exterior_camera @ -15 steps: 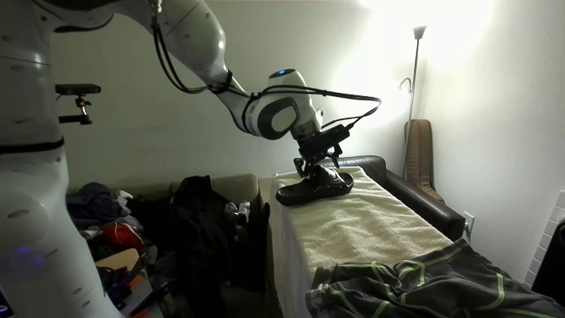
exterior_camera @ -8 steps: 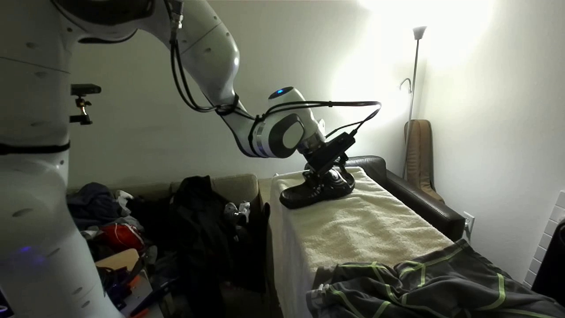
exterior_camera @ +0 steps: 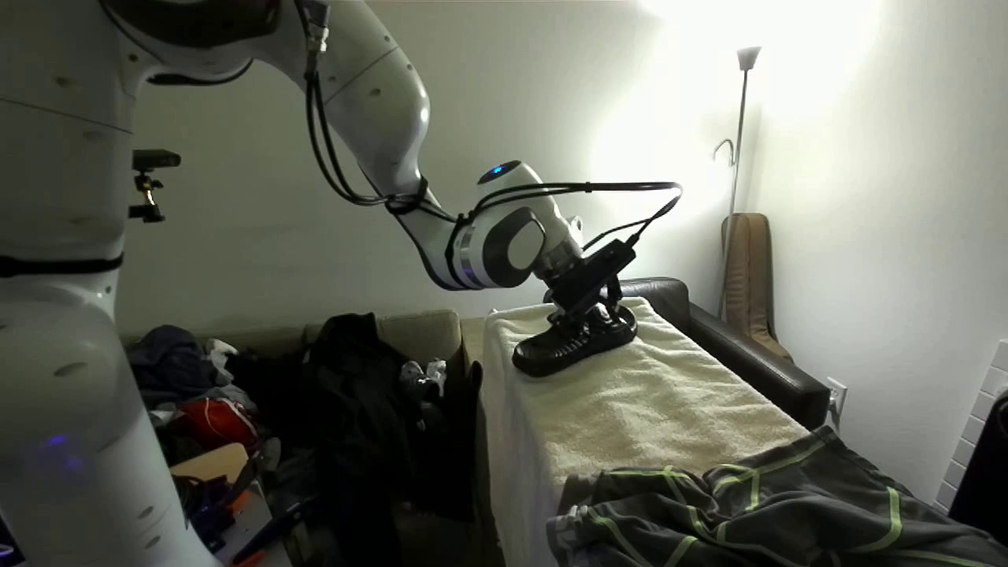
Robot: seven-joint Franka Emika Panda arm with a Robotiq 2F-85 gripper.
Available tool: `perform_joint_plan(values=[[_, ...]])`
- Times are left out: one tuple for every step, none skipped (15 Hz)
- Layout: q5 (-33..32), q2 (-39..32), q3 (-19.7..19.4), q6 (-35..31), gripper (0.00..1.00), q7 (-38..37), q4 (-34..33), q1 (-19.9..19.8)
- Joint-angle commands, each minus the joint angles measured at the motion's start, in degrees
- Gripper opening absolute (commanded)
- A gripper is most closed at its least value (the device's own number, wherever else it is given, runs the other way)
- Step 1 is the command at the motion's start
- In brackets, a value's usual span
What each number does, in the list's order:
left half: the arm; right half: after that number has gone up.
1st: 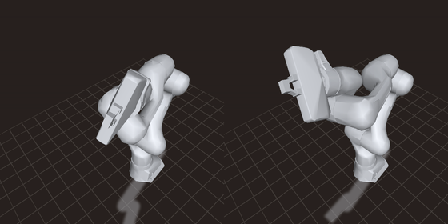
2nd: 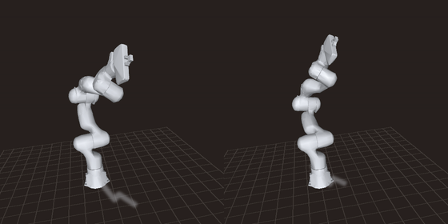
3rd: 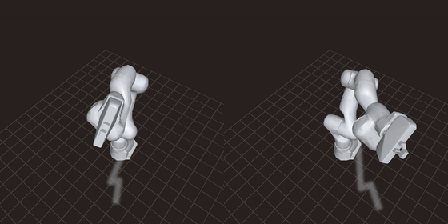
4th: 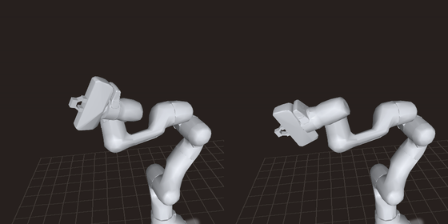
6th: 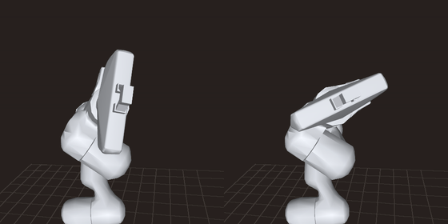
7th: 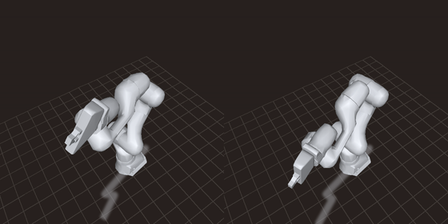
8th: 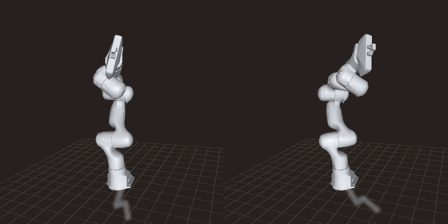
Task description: Put the black flip flop on the sofa
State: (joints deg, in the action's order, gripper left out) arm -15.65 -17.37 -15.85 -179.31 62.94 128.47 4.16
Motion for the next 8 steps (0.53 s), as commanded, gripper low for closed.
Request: perform_joint_plan(values=[[2.31,0.89,-0.38,0.68,0.28,-3.69,1.34,0.11],[-1.04,1.25,1.68,1.34,0.21,-7.41,1.19,-2.7],[2.42,1.36,-0.57,1.5,0.16,-6.08,1.52,-0.37],[2.39,1.51,-0.94,1.78,0.09,-7.32,1.49,-0.56],[2.69,1.64,-1.65,2.19,0.04,-7.96,1.33,-0.54],[2.75,1.7,-2.44,2.28,0.0,-8.68,1.25,-0.45],[2.67,1.81,-3.16,2.66,0.0,-9.28,1.13,-0.52],[2.38,1.87,-4.18,3.03,0.0,-9.97,0.92,-0.28]])
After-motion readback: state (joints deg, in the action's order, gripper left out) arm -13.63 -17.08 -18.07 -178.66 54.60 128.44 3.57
